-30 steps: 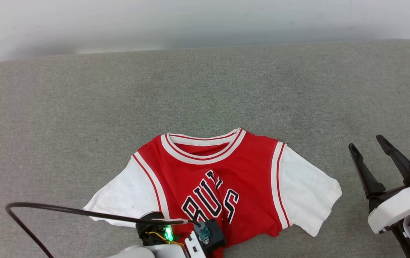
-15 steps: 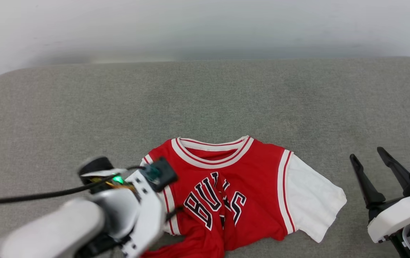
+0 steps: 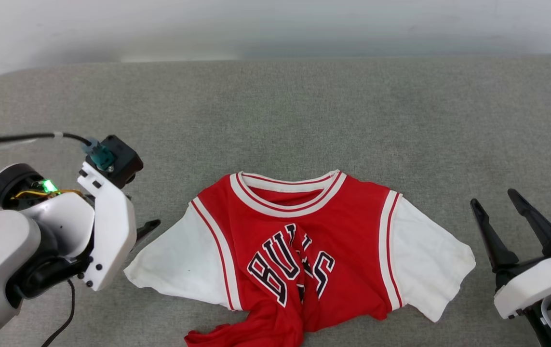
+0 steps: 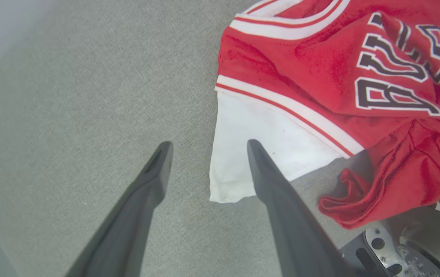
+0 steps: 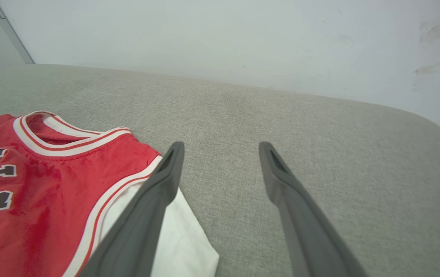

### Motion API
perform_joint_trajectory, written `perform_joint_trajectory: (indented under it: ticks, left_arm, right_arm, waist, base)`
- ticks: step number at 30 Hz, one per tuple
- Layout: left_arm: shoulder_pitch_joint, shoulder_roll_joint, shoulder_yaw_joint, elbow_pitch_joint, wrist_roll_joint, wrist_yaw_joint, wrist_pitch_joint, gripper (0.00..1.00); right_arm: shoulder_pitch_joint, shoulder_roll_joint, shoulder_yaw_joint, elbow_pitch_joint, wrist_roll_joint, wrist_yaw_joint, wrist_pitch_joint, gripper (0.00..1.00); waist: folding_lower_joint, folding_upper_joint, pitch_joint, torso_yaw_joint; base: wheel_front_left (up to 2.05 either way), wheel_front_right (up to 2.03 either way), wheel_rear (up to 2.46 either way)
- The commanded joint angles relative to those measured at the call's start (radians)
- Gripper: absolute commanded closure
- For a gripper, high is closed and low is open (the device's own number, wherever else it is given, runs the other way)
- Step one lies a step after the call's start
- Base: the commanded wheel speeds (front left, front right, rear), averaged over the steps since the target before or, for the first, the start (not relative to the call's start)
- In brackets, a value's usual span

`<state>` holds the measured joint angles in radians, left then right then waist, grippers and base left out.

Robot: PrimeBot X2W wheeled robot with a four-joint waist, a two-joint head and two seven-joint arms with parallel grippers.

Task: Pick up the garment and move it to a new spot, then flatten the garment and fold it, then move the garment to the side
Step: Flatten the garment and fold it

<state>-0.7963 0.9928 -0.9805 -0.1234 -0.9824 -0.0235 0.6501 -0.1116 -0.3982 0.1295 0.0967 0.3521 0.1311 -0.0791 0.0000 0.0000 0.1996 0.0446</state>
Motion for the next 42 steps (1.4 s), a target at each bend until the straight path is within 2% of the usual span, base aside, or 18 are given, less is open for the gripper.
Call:
perform_joint_trajectory:
  ticks: [1,5,10,22,23,24,29,34,37,42]
  left_arm:
    - [-0.008,-0.003,-0.004,0.010,-0.007,-0.002,0.010,0.00]
    - [0.009,-0.004,-0.025,0.073,-0.047,-0.006,0.078,0.00]
    - [0.034,-0.024,-0.062,0.161,-0.056,-0.020,0.112,0.00]
    - [0.093,-0.138,-0.164,0.373,-0.002,-0.056,0.093,0.00]
    - [0.092,-0.144,-0.164,0.385,0.003,-0.058,0.084,0.89]
    - [0.089,-0.146,-0.164,0.395,0.007,-0.061,0.075,1.00]
    - [0.072,-0.138,-0.119,0.385,-0.022,-0.072,0.016,1.00]
    - [0.041,-0.103,-0.089,0.323,-0.010,-0.066,-0.026,1.00]
    - [0.036,-0.096,-0.081,0.274,-0.003,-0.059,-0.038,1.00]
    - [0.028,-0.089,-0.081,0.207,0.018,-0.040,-0.042,1.00]
  right_arm:
    - [-0.014,-0.005,0.000,-0.001,-0.002,-0.001,-0.007,0.00]
    - [-0.036,-0.010,0.010,0.000,-0.005,-0.001,-0.007,0.00]
    - [-0.062,-0.016,0.023,0.003,-0.006,-0.001,-0.005,0.00]
    - [-0.096,-0.026,0.031,0.016,-0.001,-0.001,-0.008,0.00]
    - [-0.098,-0.027,0.027,0.016,-0.001,-0.001,-0.008,0.00]
    - [-0.100,-0.028,0.025,0.016,-0.002,-0.001,-0.007,0.00]
    - [-0.107,-0.059,0.028,-0.001,-0.004,-0.001,0.008,0.00]
    - [-0.161,-0.153,0.076,-0.051,0.003,-0.001,0.081,0.00]
    - [-0.216,-0.250,0.164,-0.085,0.037,-0.001,0.196,0.00]
    - [-0.322,-0.436,0.367,-0.144,0.180,-0.001,0.490,0.00]
  waist:
    - [0.0000,0.0000,0.009,-0.001]
    - [0.0000,0.0000,0.032,-0.011]
    - [0.0000,0.0000,0.063,-0.030]
    - [0.0000,0.0000,0.101,-0.061]
    - [0.0000,0.0000,0.098,-0.061]
    - [0.0000,0.0000,0.092,-0.060]
    - [0.0000,0.0000,0.049,-0.047]
    - [0.0000,0.0000,0.006,-0.031]
    - [0.0000,0.0000,-0.012,-0.021]
    - [0.0000,0.0000,-0.022,-0.001]
  base:
    - [0.00,0.00,0.00]
    - [0.00,0.00,0.00]
    - [0.00,0.00,0.00]
    - [0.00,0.00,0.00]
    - [0.00,0.00,0.00]
    - [0.00,0.00,0.00]
    - [0.00,0.00,0.00]
    - [0.00,0.00,0.00]
    - [0.00,0.00,0.00]
    - [0.00,0.00,0.00]
